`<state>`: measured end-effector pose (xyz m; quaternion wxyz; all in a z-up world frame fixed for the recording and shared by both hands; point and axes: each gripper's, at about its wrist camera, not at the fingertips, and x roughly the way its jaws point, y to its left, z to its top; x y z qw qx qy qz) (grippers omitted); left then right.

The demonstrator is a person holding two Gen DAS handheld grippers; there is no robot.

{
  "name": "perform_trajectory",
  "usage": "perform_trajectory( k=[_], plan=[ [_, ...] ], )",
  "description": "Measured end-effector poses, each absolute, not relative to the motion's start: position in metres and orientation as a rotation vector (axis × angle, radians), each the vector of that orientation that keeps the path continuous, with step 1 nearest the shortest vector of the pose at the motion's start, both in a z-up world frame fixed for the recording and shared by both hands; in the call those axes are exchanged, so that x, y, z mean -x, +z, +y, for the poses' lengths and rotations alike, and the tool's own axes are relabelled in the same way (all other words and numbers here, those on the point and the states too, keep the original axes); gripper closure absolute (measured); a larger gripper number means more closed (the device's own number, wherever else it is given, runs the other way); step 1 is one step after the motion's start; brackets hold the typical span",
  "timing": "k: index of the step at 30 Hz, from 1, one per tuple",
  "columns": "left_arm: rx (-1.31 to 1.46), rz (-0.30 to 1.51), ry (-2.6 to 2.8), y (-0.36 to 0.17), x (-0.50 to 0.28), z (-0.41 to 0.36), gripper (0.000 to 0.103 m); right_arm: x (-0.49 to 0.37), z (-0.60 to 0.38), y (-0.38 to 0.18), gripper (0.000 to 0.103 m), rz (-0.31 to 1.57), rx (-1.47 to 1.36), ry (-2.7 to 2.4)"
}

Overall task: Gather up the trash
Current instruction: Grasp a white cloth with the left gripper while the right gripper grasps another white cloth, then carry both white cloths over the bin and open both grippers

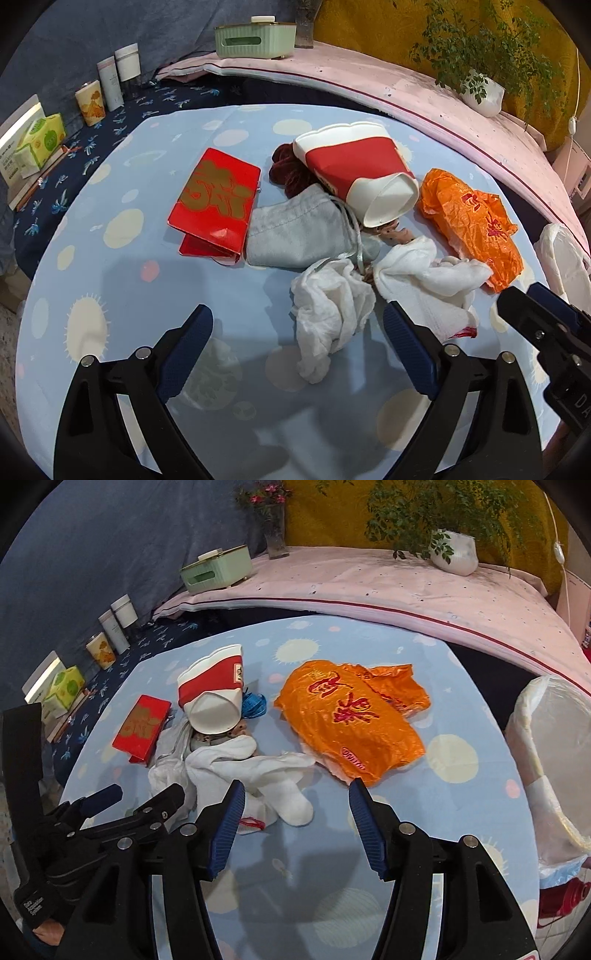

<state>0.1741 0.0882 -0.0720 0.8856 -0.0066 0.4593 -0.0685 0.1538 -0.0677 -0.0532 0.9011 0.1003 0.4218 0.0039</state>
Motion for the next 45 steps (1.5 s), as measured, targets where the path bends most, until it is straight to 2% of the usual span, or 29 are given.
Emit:
perform_trajectory(
  k=[4, 6, 9, 11, 13, 14, 15, 17, 20, 34, 45],
  plan=[
    [0.037, 0.990, -0.177, -0.082, -0.179, 0.091, 0.036, -0.165, -0.058, -0.060, 0.044, 0.883, -0.200, 0.019],
    [0.065, 1.002, -0.191, -0.085, -0.182, 0.093, 0.040, -0.171, -0.054, -0.063, 0.044, 0.891, -0.197, 0.022],
    [0.092, 1.005, -0.226, -0.086, -0.184, 0.093, 0.054, -0.178, -0.050, -0.068, 0.044, 0.899, -0.195, 0.027],
    [0.090, 1.012, -0.250, -0.086, -0.185, 0.090, 0.071, -0.183, -0.050, -0.071, 0.045, 0.909, -0.196, 0.031],
    [0.083, 1.012, -0.266, -0.085, -0.184, 0.086, 0.076, -0.185, -0.050, -0.076, 0.054, 0.921, -0.207, 0.044],
    [0.077, 1.008, -0.264, -0.084, -0.183, 0.084, 0.078, -0.186, -0.049, -0.078, 0.066, 0.930, -0.209, 0.051],
    [0.075, 1.005, -0.268, -0.083, -0.183, 0.083, 0.079, -0.187, -0.048, -0.080, 0.077, 0.937, -0.208, 0.058],
    [0.081, 1.006, -0.269, -0.082, -0.182, 0.083, 0.081, -0.185, -0.048, -0.081, 0.088, 0.936, -0.203, 0.068],
    [0.084, 1.001, -0.270, -0.079, -0.180, 0.082, 0.082, -0.181, -0.049, -0.077, 0.091, 0.924, -0.209, 0.084],
    [0.045, 0.909, -0.321, -0.028, -0.160, 0.046, 0.082, -0.149, -0.088, -0.010, 0.092, 0.765, -0.231, 0.050],
    [-0.034, 0.831, -0.427, 0.012, -0.147, -0.035, 0.082, -0.118, -0.173, 0.023, 0.092, 0.675, -0.279, -0.093]
  ],
)
